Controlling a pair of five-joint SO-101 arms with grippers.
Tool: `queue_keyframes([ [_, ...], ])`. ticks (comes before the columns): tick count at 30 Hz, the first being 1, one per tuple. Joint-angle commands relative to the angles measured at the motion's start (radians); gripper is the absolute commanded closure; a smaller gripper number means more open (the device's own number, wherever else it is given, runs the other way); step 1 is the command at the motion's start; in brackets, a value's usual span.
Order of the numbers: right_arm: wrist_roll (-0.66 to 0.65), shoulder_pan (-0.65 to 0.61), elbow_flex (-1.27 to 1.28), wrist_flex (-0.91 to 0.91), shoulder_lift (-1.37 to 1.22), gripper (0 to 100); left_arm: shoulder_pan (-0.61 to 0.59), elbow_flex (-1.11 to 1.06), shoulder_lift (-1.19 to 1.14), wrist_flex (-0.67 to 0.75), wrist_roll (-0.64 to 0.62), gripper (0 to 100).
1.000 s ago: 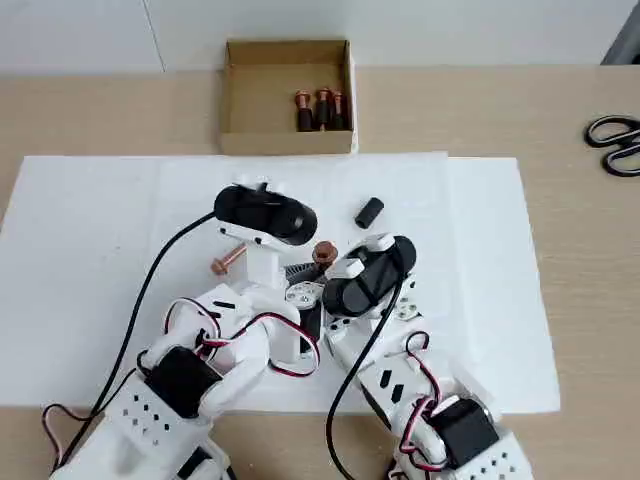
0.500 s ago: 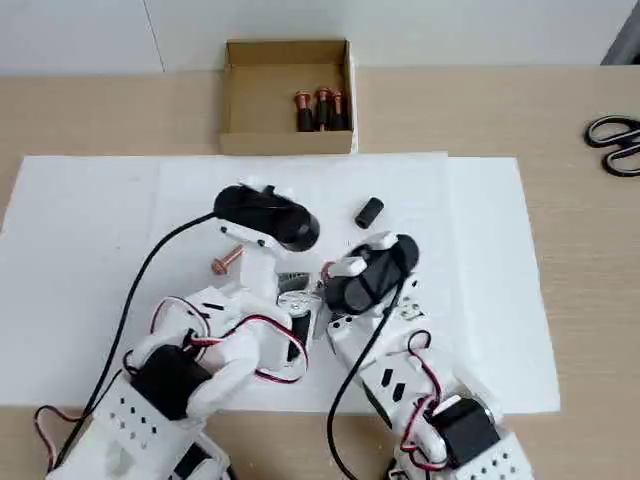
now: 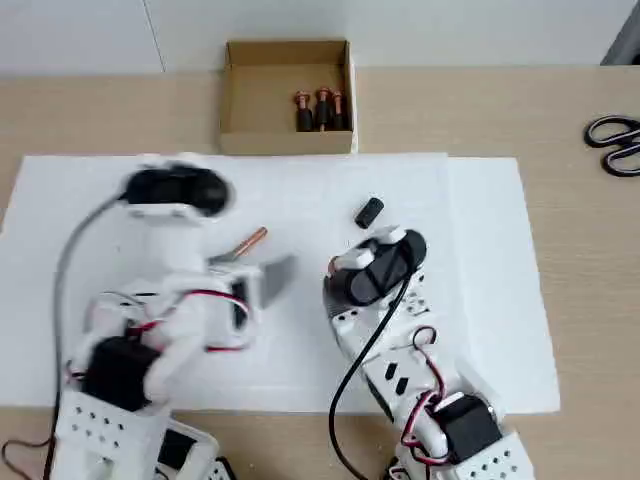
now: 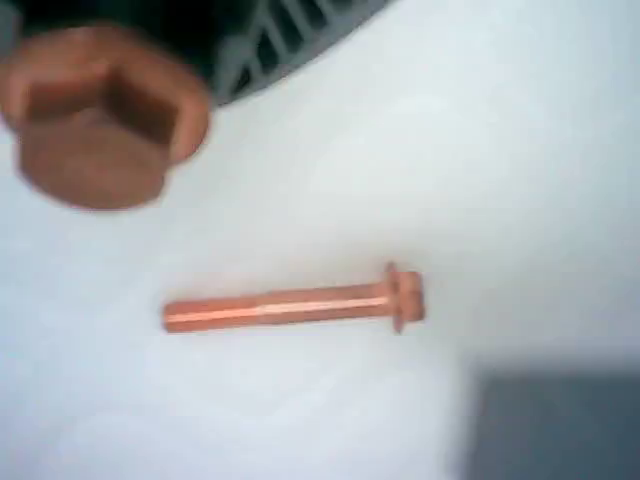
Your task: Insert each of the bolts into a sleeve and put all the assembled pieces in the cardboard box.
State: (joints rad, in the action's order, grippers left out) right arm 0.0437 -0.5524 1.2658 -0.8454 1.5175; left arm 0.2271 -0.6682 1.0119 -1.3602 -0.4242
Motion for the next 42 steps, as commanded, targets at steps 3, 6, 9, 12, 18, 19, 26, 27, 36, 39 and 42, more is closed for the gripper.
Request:
queue_keyframes([
  [3, -0.002, 0.082, -0.325, -0.051, -0.209, 99.5, -0.195, 0.012, 0.011, -0.012, 0.049, 74],
  [6, -0.002, 0.113, -0.511, -0.030, -0.417, 99.5, -0.224, -0.004, 0.011, -0.015, 0.130, 74],
  [9, -0.002, 0.147, -0.686, 0.045, -0.648, 99.5, -0.229, -0.018, 0.012, -0.015, 0.196, 74],
  [12, 0.000, 0.166, -0.844, 0.145, -0.892, 99.5, -0.249, -0.022, 0.012, -0.015, 0.232, 74],
  [18, 0.002, 0.170, -1.169, 0.335, -1.356, 99.5, -0.307, -0.027, 0.012, -0.015, 0.236, 74],
  [19, 0.002, 0.168, -1.223, 0.369, -1.432, 99.5, -0.316, -0.027, 0.012, -0.017, 0.236, 74],
  [26, 0.000, 0.166, -1.656, 0.509, -1.954, 99.5, -0.338, -0.042, 0.012, -0.031, 0.238, 74],
  [27, 0.000, 0.166, -1.726, 0.513, -2.028, 99.5, -0.338, -0.050, 0.012, -0.029, 0.238, 74],
  [36, -0.002, 0.163, -2.246, 0.507, -2.545, 99.5, -0.336, -0.076, 0.012, -0.023, 0.238, 74],
  [39, -0.003, 0.163, -2.361, 0.440, -2.637, 99.5, -0.334, -0.076, 0.012, -0.023, 0.238, 74],
  [42, -0.014, 0.165, -2.458, 0.384, -2.703, 99.4, -0.331, -0.076, 0.012, -0.023, 0.238, 74],
])
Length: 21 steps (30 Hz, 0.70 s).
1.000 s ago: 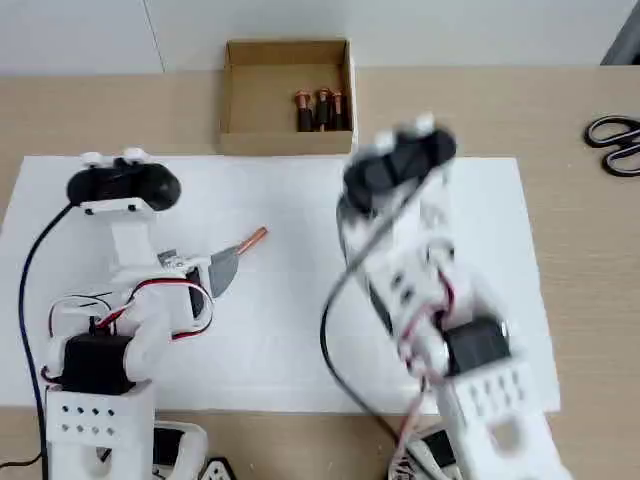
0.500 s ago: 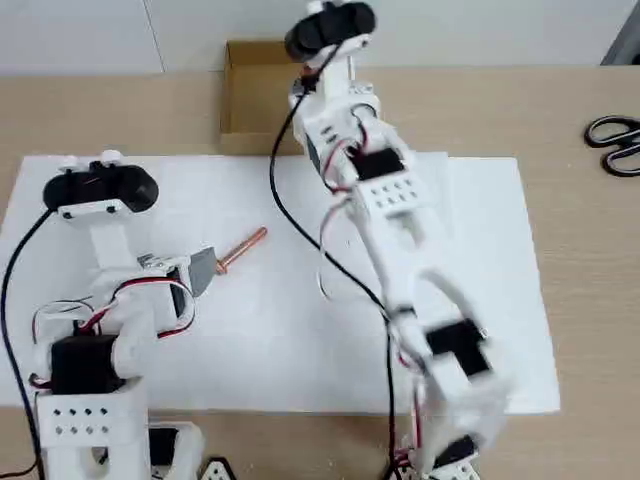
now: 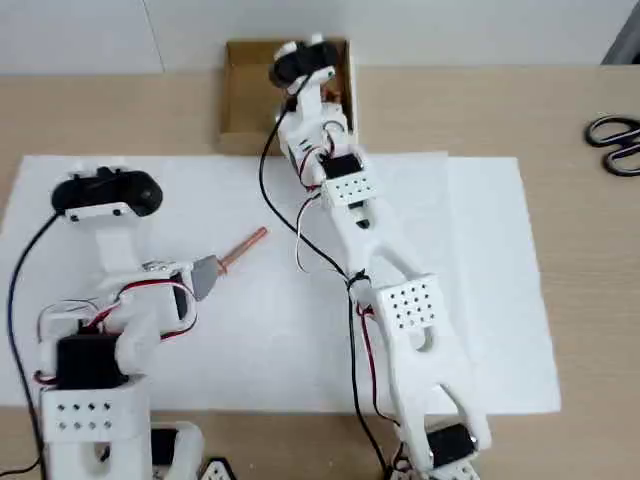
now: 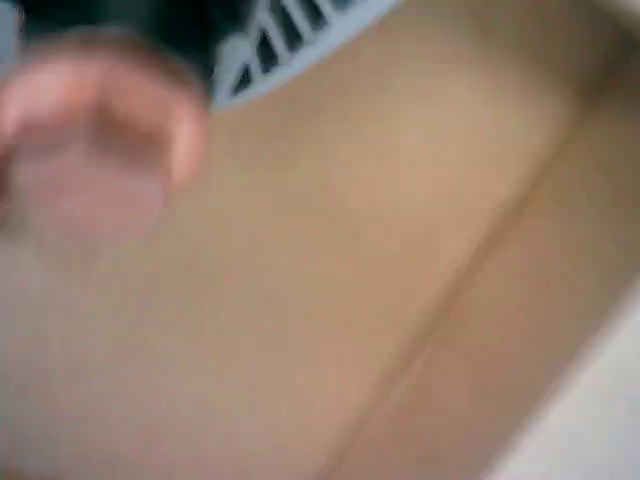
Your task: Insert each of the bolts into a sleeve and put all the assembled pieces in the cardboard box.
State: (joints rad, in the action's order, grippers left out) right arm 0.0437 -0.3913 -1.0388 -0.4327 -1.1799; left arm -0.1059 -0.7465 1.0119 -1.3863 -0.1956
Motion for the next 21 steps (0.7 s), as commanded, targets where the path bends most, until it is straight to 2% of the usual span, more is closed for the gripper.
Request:
queue_keyframes([
  [1, -0.026, 0.005, -0.181, -0.041, -0.022, 99.4, 0.002, 0.002, 0.012, 0.003, 0.009, 74],
  [6, -0.044, 0.005, -0.295, -0.090, -0.087, 99.0, 0.003, 0.002, 0.012, 0.003, 0.009, 74],
  [13, -0.044, 0.004, -0.431, -0.220, -0.101, 82.1, 0.003, 0.002, 0.012, 0.003, 0.009, 74],
  [21, -0.044, 0.005, -0.651, -0.404, -0.097, 81.3, 0.003, 0.008, 0.012, 0.002, 0.009, 74],
])
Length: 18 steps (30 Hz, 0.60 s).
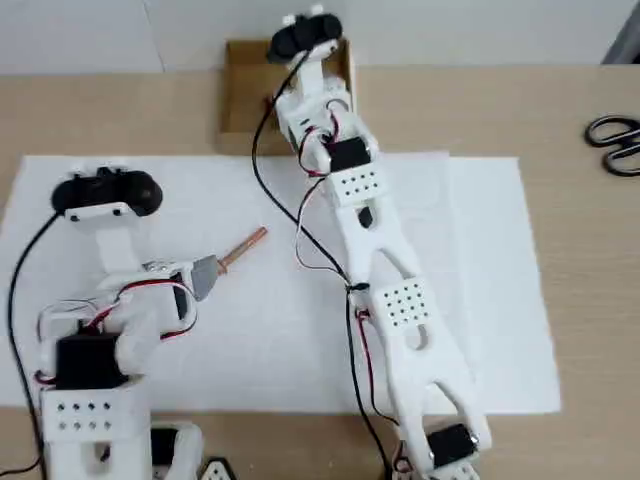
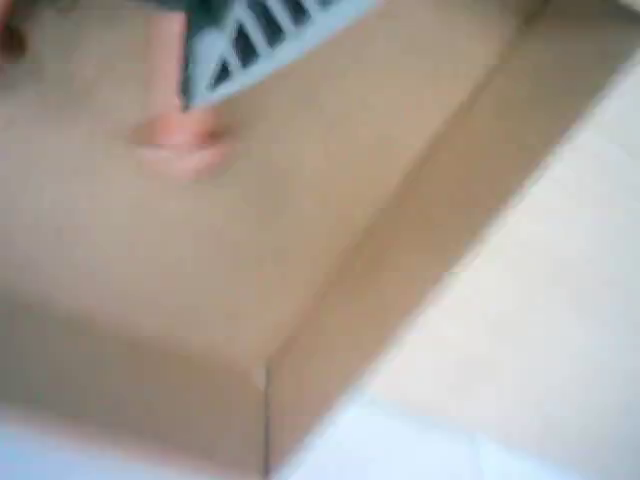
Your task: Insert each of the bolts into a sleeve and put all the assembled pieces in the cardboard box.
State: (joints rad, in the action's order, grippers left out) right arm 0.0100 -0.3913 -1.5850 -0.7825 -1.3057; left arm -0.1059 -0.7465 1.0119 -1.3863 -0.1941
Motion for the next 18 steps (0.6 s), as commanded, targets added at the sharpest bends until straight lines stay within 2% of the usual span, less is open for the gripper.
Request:
queue_keyframes([
  [1, -0.011, 0.005, -0.097, -0.071, 0.028, 81.2, 0.003, 0.010, 0.012, 0.002, 0.008, 74],
  [6, -0.011, 0.010, -0.101, -0.188, 0.085, 81.2, -0.002, 0.010, 0.012, -0.003, 0.008, 74],
  [12, -0.009, -0.010, -0.101, -0.524, 0.424, 81.2, 0.000, 0.010, 0.012, -0.005, 0.008, 74],
  [18, -0.009, -0.021, -0.100, -0.771, 0.685, 81.2, 0.003, 0.010, 0.012, -0.005, 0.008, 74],
])
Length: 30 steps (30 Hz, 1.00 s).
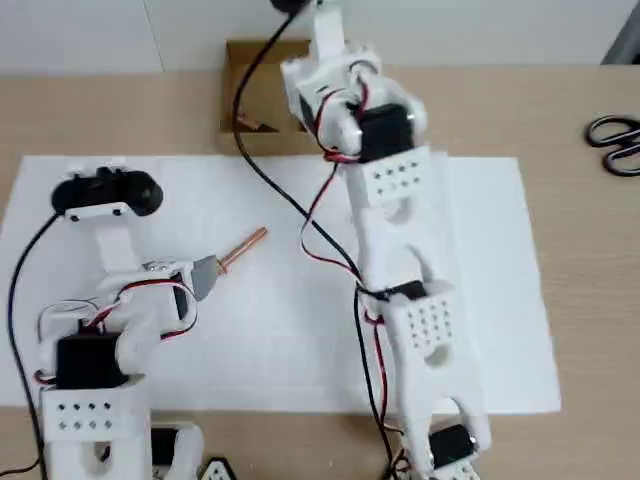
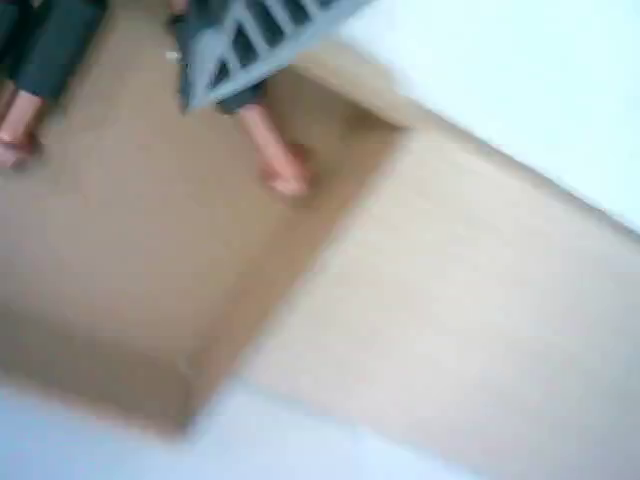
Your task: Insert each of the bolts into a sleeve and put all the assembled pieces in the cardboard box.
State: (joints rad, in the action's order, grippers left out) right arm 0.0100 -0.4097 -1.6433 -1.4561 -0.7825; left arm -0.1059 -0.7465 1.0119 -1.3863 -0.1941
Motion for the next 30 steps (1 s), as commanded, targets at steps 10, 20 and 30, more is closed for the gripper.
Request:
queue_keyframes([
  [10, -0.011, 0.005, -0.008, -0.239, 0.515, 81.4, 0.005, 0.010, 0.012, -0.003, 0.008, 74],
  [20, -0.005, 0.001, 0.730, -0.237, 1.044, 81.4, 0.005, 0.007, 0.012, -0.005, 0.008, 74],
  [30, -0.002, 0.005, 1.798, -0.013, 1.590, 81.3, 0.005, 0.004, 0.012, -0.002, 0.008, 74],
])
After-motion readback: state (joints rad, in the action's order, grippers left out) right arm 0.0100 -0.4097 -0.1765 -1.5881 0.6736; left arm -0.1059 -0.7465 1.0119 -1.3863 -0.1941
